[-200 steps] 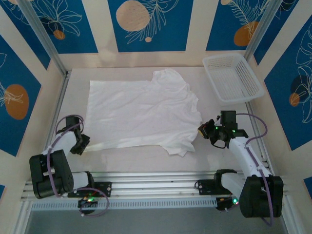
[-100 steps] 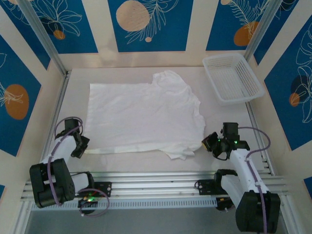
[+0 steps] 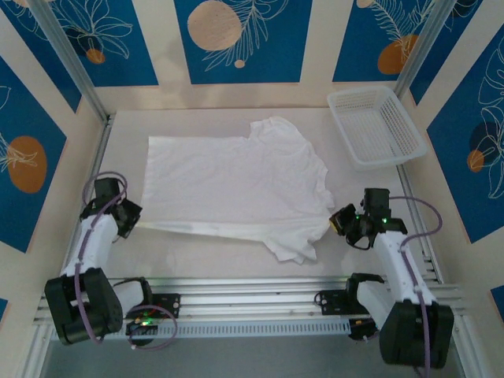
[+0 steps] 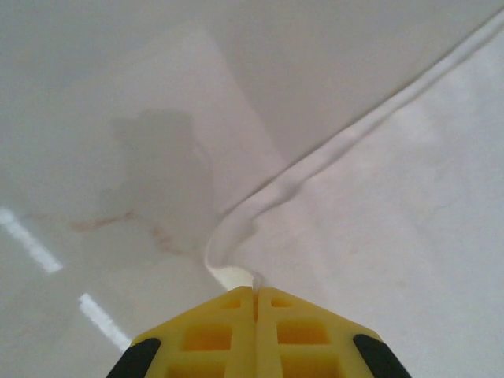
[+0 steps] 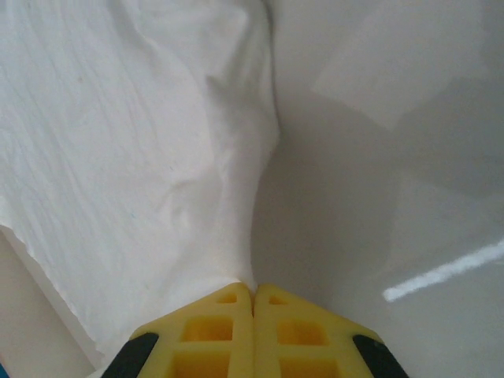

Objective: Fold the inside-out t-shirt

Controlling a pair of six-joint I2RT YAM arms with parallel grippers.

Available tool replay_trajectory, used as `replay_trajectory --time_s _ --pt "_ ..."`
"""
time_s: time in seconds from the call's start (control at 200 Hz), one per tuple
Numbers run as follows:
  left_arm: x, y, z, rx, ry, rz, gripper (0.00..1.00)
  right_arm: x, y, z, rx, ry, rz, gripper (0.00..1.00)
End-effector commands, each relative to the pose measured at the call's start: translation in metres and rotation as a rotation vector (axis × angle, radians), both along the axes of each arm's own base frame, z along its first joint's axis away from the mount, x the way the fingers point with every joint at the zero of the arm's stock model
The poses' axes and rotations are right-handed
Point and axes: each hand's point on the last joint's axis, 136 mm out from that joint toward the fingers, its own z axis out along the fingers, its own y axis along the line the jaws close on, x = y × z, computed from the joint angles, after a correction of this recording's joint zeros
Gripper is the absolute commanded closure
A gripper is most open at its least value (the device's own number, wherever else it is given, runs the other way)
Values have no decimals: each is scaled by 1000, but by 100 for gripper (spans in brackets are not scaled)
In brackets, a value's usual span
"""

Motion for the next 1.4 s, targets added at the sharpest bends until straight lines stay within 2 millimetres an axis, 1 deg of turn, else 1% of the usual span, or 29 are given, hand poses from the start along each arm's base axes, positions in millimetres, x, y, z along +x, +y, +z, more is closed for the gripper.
replay_trajectory --time_s 0.0,0.15,0.25,0.33,0.52,0.675,0.825,0.845,0.865,0.91,0.945,1.025,1.07,1.11,1.15,1.195,1.265,1.32,1.395 --pt "25 -4 9 -35 -27 -48 100 37 -3 24 5 -91 13 100" --pt "42 0 10 -27 -37 -47 100 63 -14 34 -23 -105 13 100" --pt "54 -1 10 -35 -49 -59 100 77 -17 32 -16 -110 6 100" --pt "64 -4 8 -51 -47 -81 100 87 -16 29 8 -108 11 100" --pt "80 -9 -3 -57 -28 -116 100 104 -17 16 18 -86 15 100" --pt "82 -5 -21 -47 16 -101 100 112 -22 0 -7 -58 18 100" --pt "81 -1 -41 -43 55 -60 100 122 -17 -22 14 -34 68 100" --pt "81 0 -44 -44 59 -55 100 123 -16 -25 18 -25 72 99" --pt "81 -1 -47 -46 66 -53 100 125 -15 -28 22 -18 76 95" --pt "82 -2 -52 -51 69 -51 98 126 -15 -36 31 4 80 86" --pt "84 -4 -54 -55 68 -54 94 127 -13 -38 40 11 85 79" --pt "85 -3 -55 -51 63 -49 80 129 -13 -41 50 32 87 64" --pt "84 -2 -51 -39 60 -43 71 131 -13 -37 49 24 84 57" --pt "83 1 -48 -22 57 -40 66 132 -15 -32 42 7 75 53" --pt "82 5 -43 1 55 -35 62 134 -17 -26 33 -10 67 50" --pt "79 9 -38 27 56 -29 59 136 -19 -18 20 -33 63 49" --pt "77 15 -31 64 54 -16 54 138 -24 -10 1 -51 48 46" --pt "77 16 -26 76 45 -17 51 141 -27 -5 0 -66 38 43" --pt "78 16 -21 80 27 -21 47 144 -26 0 17 -88 49 40"
